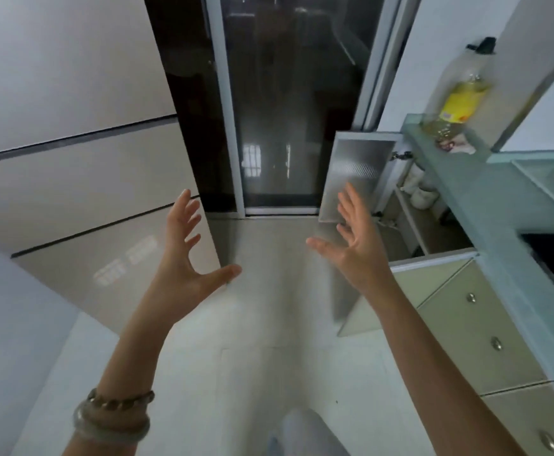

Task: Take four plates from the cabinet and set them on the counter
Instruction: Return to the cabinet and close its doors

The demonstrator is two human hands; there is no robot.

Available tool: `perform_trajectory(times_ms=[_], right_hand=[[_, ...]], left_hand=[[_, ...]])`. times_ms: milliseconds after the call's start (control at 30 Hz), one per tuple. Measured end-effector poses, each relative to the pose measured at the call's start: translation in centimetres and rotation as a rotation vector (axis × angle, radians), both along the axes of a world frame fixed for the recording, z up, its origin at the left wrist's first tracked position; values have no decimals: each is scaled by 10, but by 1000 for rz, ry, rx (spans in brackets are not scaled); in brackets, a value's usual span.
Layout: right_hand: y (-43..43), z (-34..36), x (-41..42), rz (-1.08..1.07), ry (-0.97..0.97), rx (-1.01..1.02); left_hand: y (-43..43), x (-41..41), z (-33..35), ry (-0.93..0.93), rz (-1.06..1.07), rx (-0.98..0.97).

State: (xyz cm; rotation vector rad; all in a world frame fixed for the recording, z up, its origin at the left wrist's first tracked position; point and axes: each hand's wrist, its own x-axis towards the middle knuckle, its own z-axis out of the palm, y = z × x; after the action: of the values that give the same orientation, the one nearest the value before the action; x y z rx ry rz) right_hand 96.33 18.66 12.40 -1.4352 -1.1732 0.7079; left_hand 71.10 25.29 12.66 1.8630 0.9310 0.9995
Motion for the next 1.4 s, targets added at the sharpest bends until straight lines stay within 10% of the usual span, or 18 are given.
perform_trajectory(times_ms=[933, 1400], right_hand=[[271, -47, 322, -374, 172, 42], [378, -61, 437, -943, 156, -37]], left_hand=[[340, 364, -22, 141, -305, -109], [550, 590, -51, 211, -818, -118]])
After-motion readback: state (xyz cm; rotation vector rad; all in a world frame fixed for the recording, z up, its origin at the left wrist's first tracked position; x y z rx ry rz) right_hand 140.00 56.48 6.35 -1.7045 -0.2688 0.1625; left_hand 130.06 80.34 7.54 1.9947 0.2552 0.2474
